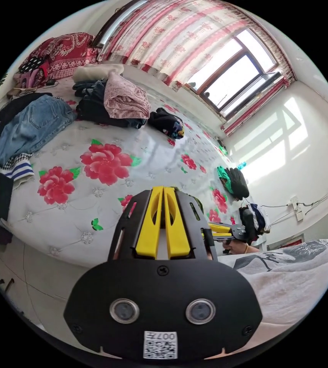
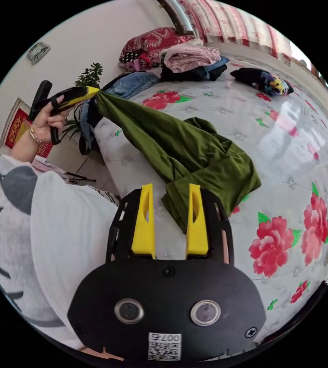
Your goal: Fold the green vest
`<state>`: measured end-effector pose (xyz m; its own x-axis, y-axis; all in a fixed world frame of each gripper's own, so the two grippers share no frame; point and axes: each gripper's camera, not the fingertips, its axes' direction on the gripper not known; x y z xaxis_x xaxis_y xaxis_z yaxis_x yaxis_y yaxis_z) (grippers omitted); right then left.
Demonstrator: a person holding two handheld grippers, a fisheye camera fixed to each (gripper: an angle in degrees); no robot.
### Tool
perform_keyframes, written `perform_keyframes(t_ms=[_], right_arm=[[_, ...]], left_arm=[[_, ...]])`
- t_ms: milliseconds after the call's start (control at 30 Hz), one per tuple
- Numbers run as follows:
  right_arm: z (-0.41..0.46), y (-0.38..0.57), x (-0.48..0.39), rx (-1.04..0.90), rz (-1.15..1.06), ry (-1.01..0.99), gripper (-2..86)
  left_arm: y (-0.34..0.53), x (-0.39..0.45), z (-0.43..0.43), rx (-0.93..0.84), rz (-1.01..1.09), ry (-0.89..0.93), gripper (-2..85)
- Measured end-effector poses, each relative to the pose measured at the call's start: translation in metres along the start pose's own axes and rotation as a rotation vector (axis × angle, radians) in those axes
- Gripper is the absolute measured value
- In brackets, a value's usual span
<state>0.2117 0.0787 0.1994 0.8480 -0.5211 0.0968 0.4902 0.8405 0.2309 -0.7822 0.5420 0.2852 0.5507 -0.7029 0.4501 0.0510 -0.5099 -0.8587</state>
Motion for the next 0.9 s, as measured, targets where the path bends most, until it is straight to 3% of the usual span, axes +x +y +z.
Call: perform_keyframes(t_ms=[133,267,367,433,700,767,900], right_arm=[[0.013,-0.018,0.011,-0.073,0.088,-0.028,1.3],[-0.063,0.004,0.026,0.264,0.209,-0.167,0.2],[-0.112,0.041,0.052,0.551,0.37,-0.309,0.0],[-0.124,0.06,0.062,0.615,0.44,-0.292,0.0],[-0.138,0.123,0.078,0.743,0.675,-0.228,-0.1],[-0.144,0.121,0.075,0.762,0.672,-0.219,-0.1],[-0.156,0.09,0.061,0.763,0.612,-0.179,-0.1]], left_arm=[[-0.043,0.0,-0.003,0.014,0.114,0.031,-0.8],[-0.083,-0.002,0.0,0.115,0.241,-0.041,1.1],[-0.097,-0.016,0.007,0.113,0.224,-0.014,5.6],[-0.092,-0.024,0.012,0.096,0.204,0.019,6.2],[-0.006,0.001,0.086,-0.381,0.39,0.187,6.8],[0.015,0.027,0.109,-0.523,0.51,0.284,7.6],[0.031,0.067,0.124,-0.597,0.804,0.323,8.6]])
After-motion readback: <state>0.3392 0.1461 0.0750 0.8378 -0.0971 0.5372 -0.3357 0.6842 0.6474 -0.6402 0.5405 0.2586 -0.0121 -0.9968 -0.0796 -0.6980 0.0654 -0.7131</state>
